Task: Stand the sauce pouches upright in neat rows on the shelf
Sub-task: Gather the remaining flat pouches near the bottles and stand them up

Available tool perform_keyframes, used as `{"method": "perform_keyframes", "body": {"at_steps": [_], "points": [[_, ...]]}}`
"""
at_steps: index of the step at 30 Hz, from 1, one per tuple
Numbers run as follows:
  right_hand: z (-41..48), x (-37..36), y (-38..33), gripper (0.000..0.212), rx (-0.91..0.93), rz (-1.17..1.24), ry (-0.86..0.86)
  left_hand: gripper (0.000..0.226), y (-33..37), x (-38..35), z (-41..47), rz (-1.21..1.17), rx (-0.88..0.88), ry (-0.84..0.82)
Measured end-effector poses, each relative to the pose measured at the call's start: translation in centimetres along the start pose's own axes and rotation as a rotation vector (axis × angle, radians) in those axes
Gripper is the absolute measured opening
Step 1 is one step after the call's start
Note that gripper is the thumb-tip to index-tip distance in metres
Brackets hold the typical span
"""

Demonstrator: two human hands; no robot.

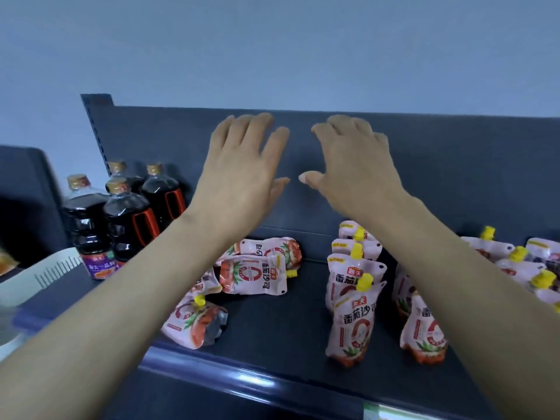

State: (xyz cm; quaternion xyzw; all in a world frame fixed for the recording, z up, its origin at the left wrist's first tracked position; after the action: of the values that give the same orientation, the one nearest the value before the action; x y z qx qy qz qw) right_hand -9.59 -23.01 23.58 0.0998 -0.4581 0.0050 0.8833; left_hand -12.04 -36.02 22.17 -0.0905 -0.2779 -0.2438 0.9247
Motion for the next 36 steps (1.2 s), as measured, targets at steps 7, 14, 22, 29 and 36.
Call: {"method": "perform_keyframes", "body": {"at_steps": [7, 14, 22, 29, 36], "points": [[3.2, 2.1, -5.1, 0.061, -0.011, -0.037, 0.147, 0.059, -5.8, 2.5, 0.9, -0.027, 0.005, 0.151], [5.5, 0.8, -9.8, 0.062, 0.006, -0.023, 0.135, 0.057, -11.7, 2.1, 0.4, -0.063, 0.003, 0.134], [6.7, -7.2, -12.6, 0.057, -0.036, 0.03, -0.06, 0.056, -16.4, -2.5, -2.8, -0.166, 0.016, -0.004], [5.3, -18.8, -10.7, 0.037, -0.071, 0.185, -0.549, 0.054, -18.6, -10.2, -7.3, -0.125, 0.108, -0.337], [1.7, -26.6, -6.6, 0.039, -0.282, 0.251, -0.9, 0.051, -18.6, -15.7, -10.7, -0.08, 0.093, -0.543]]}}
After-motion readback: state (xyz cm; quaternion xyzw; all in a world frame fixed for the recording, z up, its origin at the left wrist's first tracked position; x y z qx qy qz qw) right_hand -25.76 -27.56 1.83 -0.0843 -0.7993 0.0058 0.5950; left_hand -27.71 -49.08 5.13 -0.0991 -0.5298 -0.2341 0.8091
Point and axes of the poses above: each hand's wrist, its own z-axis towards the middle knuckle, its own x-axis out of the back of the hand, y = z × x, the point moved 4 cm from there along z, towards the middle knuckle, and after that the axes turned 14 degrees about x, right-handed, at the moved point
